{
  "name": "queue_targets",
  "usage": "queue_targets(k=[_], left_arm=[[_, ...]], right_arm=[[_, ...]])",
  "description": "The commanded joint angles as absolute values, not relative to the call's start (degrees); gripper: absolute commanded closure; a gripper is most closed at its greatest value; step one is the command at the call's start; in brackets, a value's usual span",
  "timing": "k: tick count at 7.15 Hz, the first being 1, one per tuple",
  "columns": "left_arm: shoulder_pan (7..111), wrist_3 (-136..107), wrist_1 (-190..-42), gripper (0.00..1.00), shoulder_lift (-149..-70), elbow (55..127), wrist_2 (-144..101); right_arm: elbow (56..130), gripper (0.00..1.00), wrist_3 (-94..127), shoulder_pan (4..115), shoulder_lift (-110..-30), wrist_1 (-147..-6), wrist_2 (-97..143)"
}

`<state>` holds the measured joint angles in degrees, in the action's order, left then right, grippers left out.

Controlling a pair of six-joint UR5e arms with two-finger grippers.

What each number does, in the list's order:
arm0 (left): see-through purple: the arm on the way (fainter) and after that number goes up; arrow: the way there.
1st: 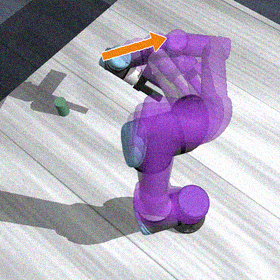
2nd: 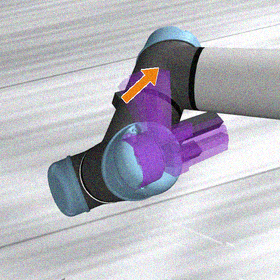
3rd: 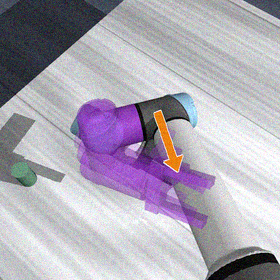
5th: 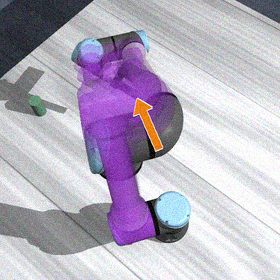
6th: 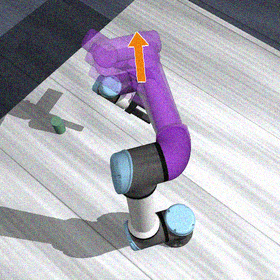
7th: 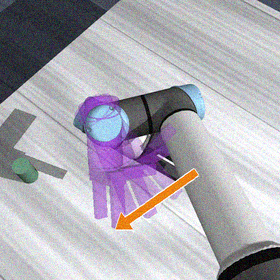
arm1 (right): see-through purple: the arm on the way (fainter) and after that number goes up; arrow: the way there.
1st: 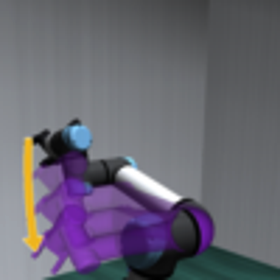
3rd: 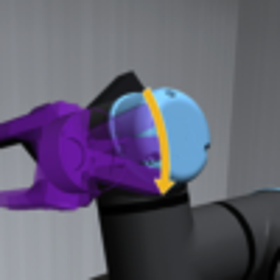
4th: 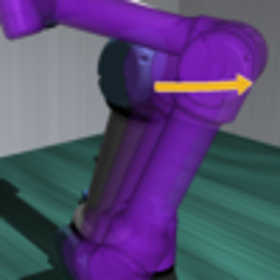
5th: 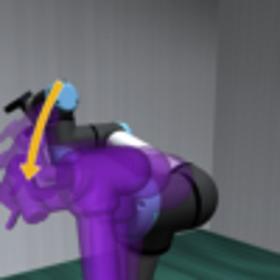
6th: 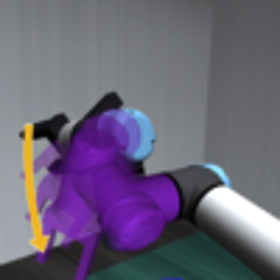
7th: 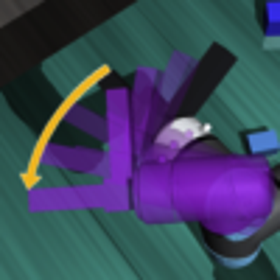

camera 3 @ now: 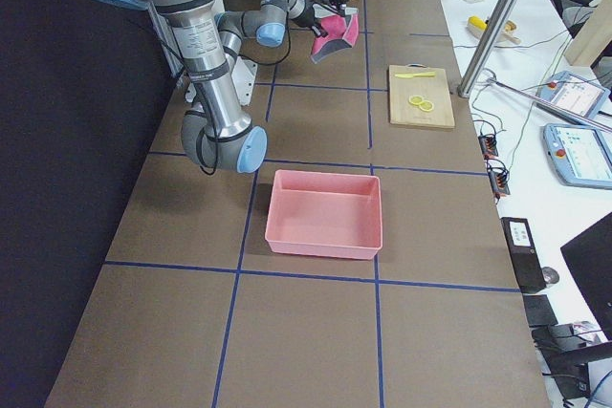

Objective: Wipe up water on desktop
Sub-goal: 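Open the left gripper to release the cloth while the right gripper holds it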

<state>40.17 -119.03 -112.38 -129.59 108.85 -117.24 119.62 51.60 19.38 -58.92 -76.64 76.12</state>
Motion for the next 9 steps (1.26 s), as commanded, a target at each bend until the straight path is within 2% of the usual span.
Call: queue_targets(k=[1,5,6,8,9], left_arm=[[40.2,-115.5,-112.3,0.0,-129.4,109.3,-117.2],[42.2,-114.8,-112.1,0.0,-128.2,109.6,-117.7],[45.4,-107.9,-106.8,0.0,-127.2,110.0,-122.1],[48.6,-89.0,-90.6,0.0,-125.3,116.2,-123.4],[50.3,-82.9,-88.9,0.0,-121.4,118.5,-123.5]], right_arm=[[119.6,1.0,51.9,19.4,-58.9,-76.6,76.1],[120.8,1.0,51.8,20.0,-59.1,-79.5,76.4],[123.6,1.0,51.7,20.4,-59.0,-87.2,76.6],[130.2,1.0,51.3,21.5,-58.4,-103.0,78.9],[132.2,1.0,51.3,22.9,-58.5,-109.4,82.9]])
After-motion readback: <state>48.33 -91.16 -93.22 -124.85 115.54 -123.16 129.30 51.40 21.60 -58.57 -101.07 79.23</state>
